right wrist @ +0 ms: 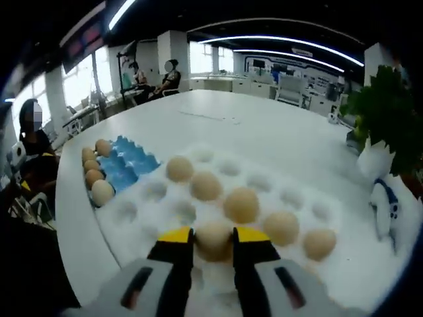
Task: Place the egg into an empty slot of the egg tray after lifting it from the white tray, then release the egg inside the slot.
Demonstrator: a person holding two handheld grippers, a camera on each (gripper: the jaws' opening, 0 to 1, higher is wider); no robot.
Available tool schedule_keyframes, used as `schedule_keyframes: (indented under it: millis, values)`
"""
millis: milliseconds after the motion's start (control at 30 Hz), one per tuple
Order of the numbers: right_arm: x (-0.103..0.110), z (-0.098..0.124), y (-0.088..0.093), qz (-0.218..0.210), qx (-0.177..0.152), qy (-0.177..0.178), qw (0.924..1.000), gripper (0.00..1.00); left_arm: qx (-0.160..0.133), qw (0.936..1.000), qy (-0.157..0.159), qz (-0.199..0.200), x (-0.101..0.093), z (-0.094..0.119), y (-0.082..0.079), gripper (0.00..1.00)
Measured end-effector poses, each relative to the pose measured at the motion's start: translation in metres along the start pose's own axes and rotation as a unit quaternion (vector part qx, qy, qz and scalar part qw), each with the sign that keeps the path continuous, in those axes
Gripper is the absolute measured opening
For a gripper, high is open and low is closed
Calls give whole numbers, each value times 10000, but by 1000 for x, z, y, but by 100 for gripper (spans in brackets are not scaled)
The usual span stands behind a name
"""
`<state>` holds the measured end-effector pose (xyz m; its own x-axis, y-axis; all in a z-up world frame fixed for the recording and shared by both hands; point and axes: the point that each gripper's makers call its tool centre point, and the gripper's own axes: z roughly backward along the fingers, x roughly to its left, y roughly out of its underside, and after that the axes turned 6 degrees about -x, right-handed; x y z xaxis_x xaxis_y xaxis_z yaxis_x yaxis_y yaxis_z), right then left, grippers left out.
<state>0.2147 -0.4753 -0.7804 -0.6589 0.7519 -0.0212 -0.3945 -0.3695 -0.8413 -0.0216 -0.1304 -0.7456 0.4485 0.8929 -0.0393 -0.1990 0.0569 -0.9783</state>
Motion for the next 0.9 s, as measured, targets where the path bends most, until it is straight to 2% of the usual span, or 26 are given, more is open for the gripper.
schedule_keyframes:
  millis: [100, 167, 433, 500, 533, 567, 667, 700, 767, 800, 900]
  values:
    - [-1, -4, 5, 459, 372, 75, 9982, 26, -15, 10000, -22, 17, 2, 0, 0, 94]
    - [-2, -5, 4, 144, 449, 163, 9988, 26, -31, 10000, -39, 41, 3, 0, 0, 94]
    - [-4, -1, 3, 293, 335, 183, 9988, 25, -15, 10000, -63, 74, 2, 1, 3, 94]
    - [-5, 2, 1, 12, 169, 239, 9996, 25, -9, 9999, -96, 64, 5, 4, 4, 94]
    - [-7, 3, -4, -235, -56, 229, 9994, 25, -7, 9999, -116, 81, 7, 5, 4, 94]
    - [-8, 4, -6, -464, -145, 222, 9986, 25, -6, 9999, -136, 102, 8, 6, 5, 94]
    - [-16, 12, -12, -1072, -463, 312, 9927, 25, -21, 9997, -188, 133, 12, 7, 5, 94]
    - [-19, 15, -17, -1327, -625, 327, 9886, 25, -22, 9997, -191, 133, 12, 7, 5, 94]
    - [-18, 21, -26, -2017, -928, 330, 9745, 24, -24, 9997, -192, 119, 12, 6, 4, 94]
    - [-13, 24, -32, -2293, -1075, 352, 9668, 25, -39, 9998, -181, 112, 11, 6, 3, 94]
    - [-25, 29, -35, -3005, -1374, 410, 9429, 25, -40, 9998, -148, 100, 7, 5, 3, 94]
